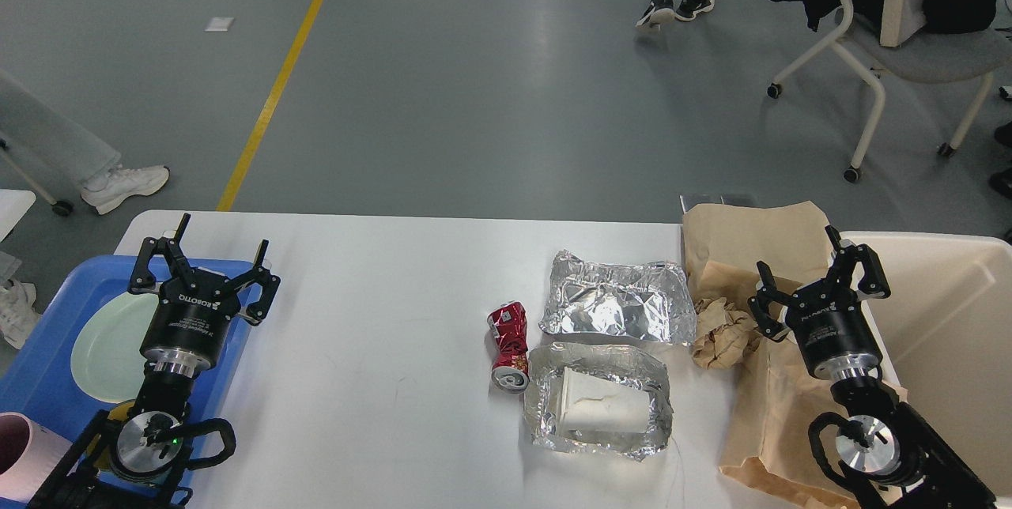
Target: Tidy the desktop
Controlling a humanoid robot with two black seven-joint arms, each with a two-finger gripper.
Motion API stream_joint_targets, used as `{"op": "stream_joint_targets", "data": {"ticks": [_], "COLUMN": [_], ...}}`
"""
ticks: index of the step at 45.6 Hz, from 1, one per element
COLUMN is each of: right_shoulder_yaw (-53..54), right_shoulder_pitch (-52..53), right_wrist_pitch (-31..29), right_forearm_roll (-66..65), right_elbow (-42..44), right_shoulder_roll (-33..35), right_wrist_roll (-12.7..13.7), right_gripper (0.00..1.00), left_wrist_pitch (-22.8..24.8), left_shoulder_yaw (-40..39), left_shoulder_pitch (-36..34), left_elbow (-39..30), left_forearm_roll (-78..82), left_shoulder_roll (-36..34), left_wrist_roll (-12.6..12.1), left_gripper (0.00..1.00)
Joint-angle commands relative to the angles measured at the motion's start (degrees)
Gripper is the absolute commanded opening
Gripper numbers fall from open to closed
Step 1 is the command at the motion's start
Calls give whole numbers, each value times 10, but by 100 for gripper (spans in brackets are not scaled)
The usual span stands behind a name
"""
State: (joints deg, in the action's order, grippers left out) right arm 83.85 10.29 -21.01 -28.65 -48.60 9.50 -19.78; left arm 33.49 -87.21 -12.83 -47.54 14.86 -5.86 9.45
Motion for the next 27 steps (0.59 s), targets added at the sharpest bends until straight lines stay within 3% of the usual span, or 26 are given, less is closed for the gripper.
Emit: {"op": "stream_joint_targets", "data": {"ticks": [1, 27], "right_shoulder_yaw": [0, -1], "right_shoulder_pitch": [0, 0], "right_wrist_pitch": [0, -1], "right_forearm_roll": [0, 0], "right_elbow": [0, -1], "right_shoulder_roll": [0, 0], "right_wrist_roll": [0, 0], "right_gripper": [100, 100], "left_wrist_pitch": [0, 0], "left_shoulder_yaw": [0, 0], "left_shoulder_pitch": [0, 0], "left_elbow": [0, 0], "left_forearm_roll": [0, 0], "left_shoulder_roll": [0, 1], "left_wrist_roll": [0, 0], "left_gripper": [96, 96]}}
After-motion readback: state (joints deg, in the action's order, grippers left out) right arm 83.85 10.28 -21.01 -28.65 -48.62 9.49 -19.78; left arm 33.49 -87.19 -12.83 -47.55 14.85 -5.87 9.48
